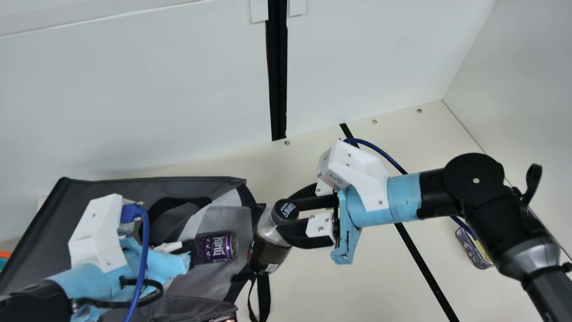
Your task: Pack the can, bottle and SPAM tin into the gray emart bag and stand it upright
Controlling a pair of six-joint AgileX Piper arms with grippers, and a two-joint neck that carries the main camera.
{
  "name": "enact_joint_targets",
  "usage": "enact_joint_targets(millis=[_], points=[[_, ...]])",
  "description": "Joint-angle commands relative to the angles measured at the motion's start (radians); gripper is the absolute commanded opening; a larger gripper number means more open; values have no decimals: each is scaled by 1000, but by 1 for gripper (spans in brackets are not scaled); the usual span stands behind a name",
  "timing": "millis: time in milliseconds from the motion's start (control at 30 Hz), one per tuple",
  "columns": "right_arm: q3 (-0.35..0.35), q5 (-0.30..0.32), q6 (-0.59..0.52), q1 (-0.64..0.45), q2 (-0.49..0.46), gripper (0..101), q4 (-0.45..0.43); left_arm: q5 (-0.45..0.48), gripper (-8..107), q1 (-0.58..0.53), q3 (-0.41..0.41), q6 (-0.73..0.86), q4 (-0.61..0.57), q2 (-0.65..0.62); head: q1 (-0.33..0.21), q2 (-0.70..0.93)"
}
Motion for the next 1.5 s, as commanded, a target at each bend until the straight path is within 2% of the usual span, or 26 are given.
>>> enact_joint_targets(millis=[0, 800, 1467], points=[[-8, 4, -1, 6, 15, 0, 7, 0, -8, 0, 0, 0, 0, 0, -23, -1], [-48, -154, -52, 229, 216, 0, 99, 0, -8, 0, 0, 0, 0, 0, -23, -1], [-87, -246, -76, 358, 394, 0, 208, 0, -8, 0, 0, 0, 0, 0, -23, -1]])
